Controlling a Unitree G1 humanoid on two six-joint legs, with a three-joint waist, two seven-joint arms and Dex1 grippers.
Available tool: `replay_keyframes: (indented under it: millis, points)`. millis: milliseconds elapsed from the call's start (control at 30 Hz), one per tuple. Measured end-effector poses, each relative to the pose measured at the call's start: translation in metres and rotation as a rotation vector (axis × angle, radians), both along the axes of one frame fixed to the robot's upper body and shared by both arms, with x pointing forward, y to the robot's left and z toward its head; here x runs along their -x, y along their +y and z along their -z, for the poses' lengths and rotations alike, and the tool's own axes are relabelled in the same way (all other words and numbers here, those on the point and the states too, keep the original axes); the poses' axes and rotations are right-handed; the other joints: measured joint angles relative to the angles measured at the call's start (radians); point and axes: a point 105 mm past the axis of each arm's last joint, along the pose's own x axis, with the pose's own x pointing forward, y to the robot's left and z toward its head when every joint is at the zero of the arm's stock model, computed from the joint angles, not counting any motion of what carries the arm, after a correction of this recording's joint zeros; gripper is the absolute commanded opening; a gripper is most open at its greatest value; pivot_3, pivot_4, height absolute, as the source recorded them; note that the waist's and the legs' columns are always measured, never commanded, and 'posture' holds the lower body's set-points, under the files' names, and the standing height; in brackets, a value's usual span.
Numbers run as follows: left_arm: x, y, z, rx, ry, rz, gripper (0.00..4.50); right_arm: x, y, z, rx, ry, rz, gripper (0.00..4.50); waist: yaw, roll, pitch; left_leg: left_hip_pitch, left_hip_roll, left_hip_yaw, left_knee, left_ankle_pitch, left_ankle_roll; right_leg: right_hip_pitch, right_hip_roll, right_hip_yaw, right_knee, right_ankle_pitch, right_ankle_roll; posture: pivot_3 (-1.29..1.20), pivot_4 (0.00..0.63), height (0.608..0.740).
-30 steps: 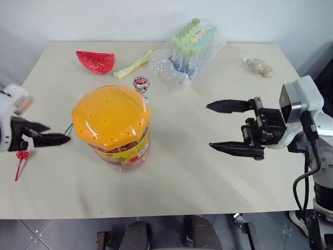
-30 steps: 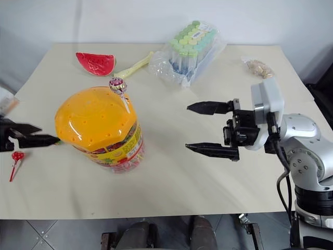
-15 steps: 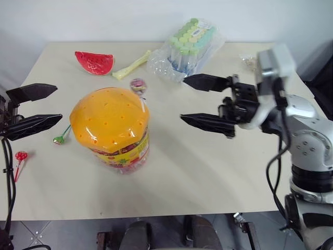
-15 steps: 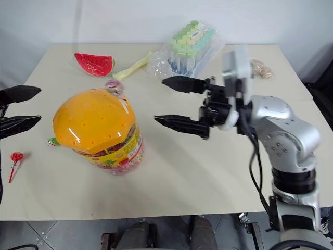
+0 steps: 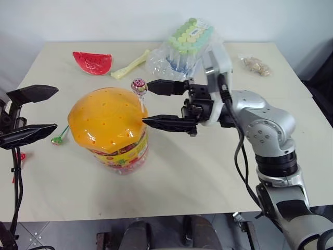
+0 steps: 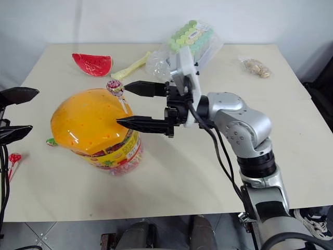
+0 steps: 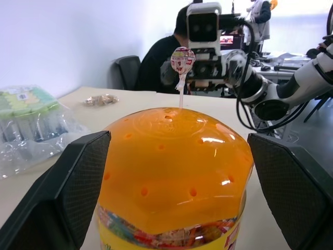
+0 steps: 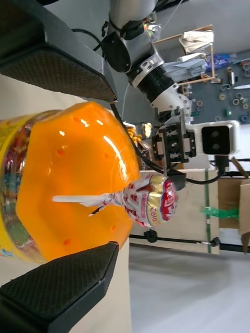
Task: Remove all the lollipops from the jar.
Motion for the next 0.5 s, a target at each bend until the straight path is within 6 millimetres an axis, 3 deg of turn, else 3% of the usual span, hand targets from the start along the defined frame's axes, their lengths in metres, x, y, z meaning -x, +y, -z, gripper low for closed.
replay_keyframes:
  millis: [100,233,467,500]
  points:
    - [0.002,-0.003,0.001,-0.014,0.0,0.009,4.5,-0.006,0.009,0.002,0.016,0.007,0.004,3.88,-0.005,0.0,0.0,0.0,0.002,0.001,0.0,-0.001,-0.002,-0.001,0.003,0.001,0.0,0.0,-0.001,0.0,0.15,0.74]
    - [0.003,-0.004,0.004,-0.019,0.01,0.0,4.5,-0.015,0.018,-0.002,0.027,-0.001,0.027,2.53,-0.007,0.0,0.0,0.0,0.003,0.004,0.0,-0.001,-0.003,-0.003,0.004,0.004,0.001,0.0,-0.001,0.0,0.15,0.74]
    - [0.005,-0.006,0.002,-0.003,-0.008,-0.008,4.5,-0.013,0.025,-0.007,0.018,-0.01,0.0,0.09,-0.007,0.0,0.0,0.0,0.004,0.006,0.0,-0.002,-0.003,-0.004,0.004,0.005,0.001,0.0,-0.001,0.0,0.15,0.74]
    - [0.005,-0.007,0.002,0.0,-0.008,-0.007,4.5,-0.011,0.027,-0.009,0.015,-0.018,-0.008,0.01,-0.007,0.0,0.0,0.0,0.004,0.006,0.0,-0.002,-0.003,-0.005,0.004,0.006,0.002,0.0,-0.001,0.0,0.15,0.74]
